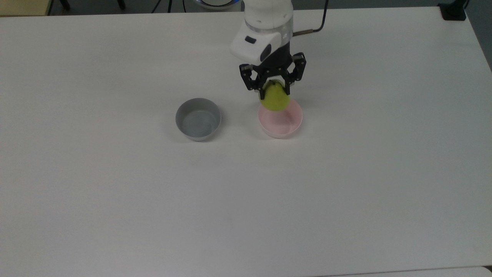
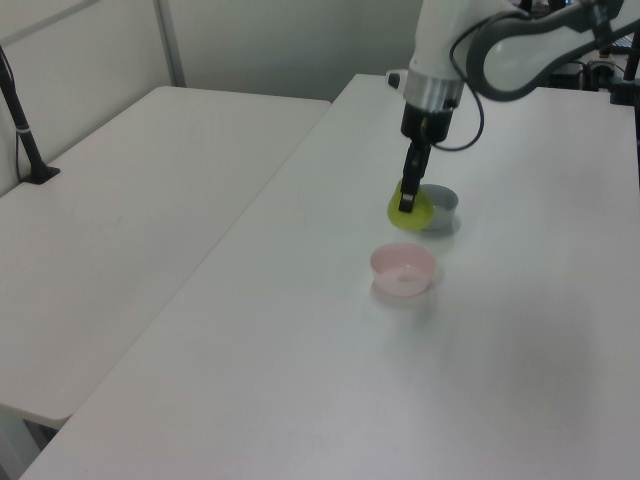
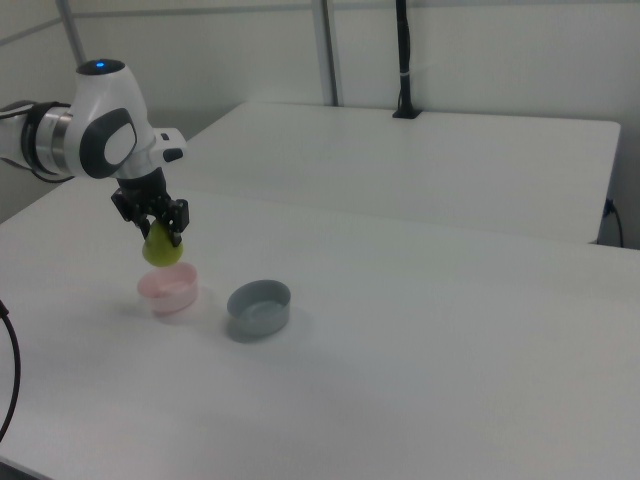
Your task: Place the pear in the bowl
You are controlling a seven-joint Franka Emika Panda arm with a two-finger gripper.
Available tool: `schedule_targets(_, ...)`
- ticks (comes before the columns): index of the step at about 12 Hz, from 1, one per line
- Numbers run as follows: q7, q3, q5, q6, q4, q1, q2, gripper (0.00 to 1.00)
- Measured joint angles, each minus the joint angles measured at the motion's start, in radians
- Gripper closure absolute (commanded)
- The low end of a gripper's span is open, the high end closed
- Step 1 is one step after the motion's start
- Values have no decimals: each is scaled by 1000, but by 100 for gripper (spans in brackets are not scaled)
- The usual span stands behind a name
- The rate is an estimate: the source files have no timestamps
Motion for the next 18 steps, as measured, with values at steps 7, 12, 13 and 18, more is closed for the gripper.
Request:
schedule_targets(7,77,2,-73,110,-1,50,141,67)
schedule_targets(12,78,2,-80,115,0,49,161,0)
schedule_targets(13,78,2,-80,115,1,47,161,0)
schedule_targets(18,80,1,-80,-17,51,39,117,0)
